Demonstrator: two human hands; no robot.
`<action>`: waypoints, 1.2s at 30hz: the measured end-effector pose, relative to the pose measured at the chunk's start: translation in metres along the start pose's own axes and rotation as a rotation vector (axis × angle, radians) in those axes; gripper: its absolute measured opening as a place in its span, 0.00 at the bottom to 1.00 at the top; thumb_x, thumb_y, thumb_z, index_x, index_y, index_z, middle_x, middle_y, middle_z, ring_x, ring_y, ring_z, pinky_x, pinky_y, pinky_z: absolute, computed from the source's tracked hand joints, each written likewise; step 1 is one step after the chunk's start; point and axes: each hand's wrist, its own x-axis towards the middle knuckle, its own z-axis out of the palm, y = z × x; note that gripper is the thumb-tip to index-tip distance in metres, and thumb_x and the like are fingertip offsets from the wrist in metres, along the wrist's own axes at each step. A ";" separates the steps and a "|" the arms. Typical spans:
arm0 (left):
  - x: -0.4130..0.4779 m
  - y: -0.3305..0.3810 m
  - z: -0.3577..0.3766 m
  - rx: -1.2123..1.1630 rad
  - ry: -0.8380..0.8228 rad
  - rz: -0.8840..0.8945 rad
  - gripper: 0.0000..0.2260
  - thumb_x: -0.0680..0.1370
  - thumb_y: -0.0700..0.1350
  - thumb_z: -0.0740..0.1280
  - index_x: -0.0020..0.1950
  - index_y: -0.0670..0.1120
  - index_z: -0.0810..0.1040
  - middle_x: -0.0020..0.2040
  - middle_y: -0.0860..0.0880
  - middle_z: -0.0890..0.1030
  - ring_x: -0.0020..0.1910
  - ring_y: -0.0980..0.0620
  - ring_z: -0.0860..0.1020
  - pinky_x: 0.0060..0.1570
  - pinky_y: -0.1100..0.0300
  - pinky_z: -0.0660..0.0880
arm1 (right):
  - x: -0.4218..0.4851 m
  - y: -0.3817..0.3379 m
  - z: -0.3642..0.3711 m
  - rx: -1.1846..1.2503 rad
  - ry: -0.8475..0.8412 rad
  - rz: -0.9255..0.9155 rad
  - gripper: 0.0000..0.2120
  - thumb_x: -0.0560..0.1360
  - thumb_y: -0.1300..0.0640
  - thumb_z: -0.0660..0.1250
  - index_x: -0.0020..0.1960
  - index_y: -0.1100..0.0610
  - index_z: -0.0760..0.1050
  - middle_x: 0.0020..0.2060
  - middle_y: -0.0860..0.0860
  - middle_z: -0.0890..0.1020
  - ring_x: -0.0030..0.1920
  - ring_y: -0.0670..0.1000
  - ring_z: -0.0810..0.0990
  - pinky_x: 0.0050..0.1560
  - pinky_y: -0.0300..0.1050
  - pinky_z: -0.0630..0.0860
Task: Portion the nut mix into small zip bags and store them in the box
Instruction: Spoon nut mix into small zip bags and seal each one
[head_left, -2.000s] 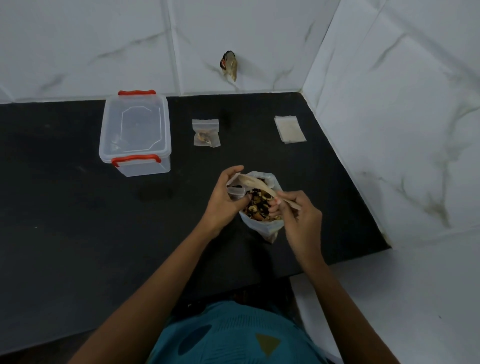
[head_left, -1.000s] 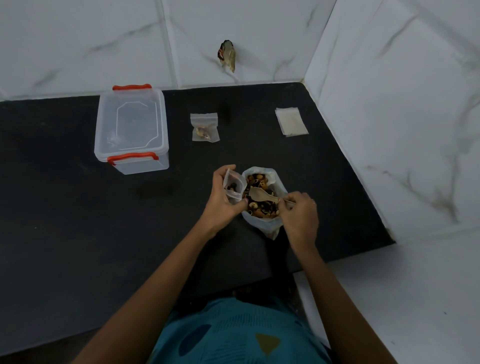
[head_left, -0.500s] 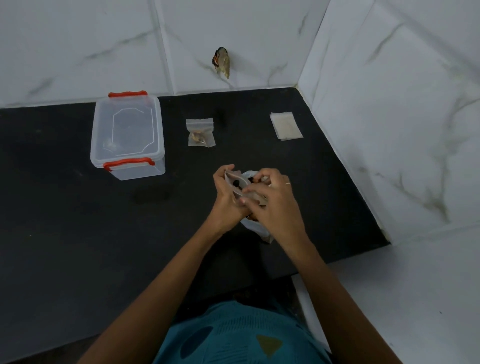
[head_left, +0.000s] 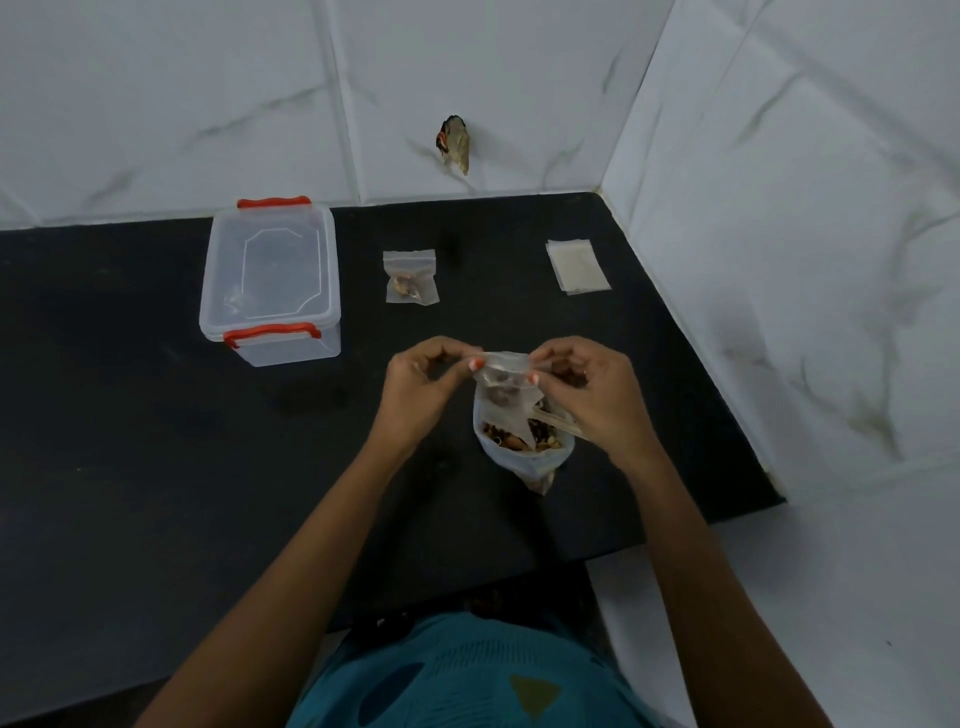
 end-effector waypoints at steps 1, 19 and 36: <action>0.000 0.002 0.001 0.007 -0.026 0.007 0.08 0.74 0.35 0.66 0.44 0.48 0.78 0.47 0.50 0.81 0.50 0.57 0.79 0.52 0.65 0.76 | 0.000 0.000 0.000 -0.003 0.030 0.007 0.14 0.70 0.68 0.69 0.46 0.49 0.75 0.40 0.41 0.78 0.42 0.34 0.78 0.46 0.27 0.74; -0.006 0.019 0.011 -0.004 0.111 0.018 0.19 0.71 0.36 0.70 0.54 0.55 0.70 0.42 0.53 0.83 0.50 0.58 0.81 0.58 0.65 0.72 | 0.006 -0.005 0.003 0.072 -0.079 0.178 0.06 0.69 0.60 0.72 0.38 0.53 0.76 0.37 0.44 0.78 0.38 0.39 0.77 0.38 0.29 0.73; -0.002 0.021 0.007 -0.075 0.189 0.038 0.19 0.73 0.36 0.68 0.56 0.54 0.68 0.38 0.53 0.83 0.45 0.57 0.82 0.48 0.64 0.78 | 0.014 -0.005 -0.003 0.155 -0.048 0.232 0.05 0.72 0.60 0.69 0.47 0.52 0.78 0.45 0.47 0.81 0.48 0.45 0.80 0.50 0.38 0.76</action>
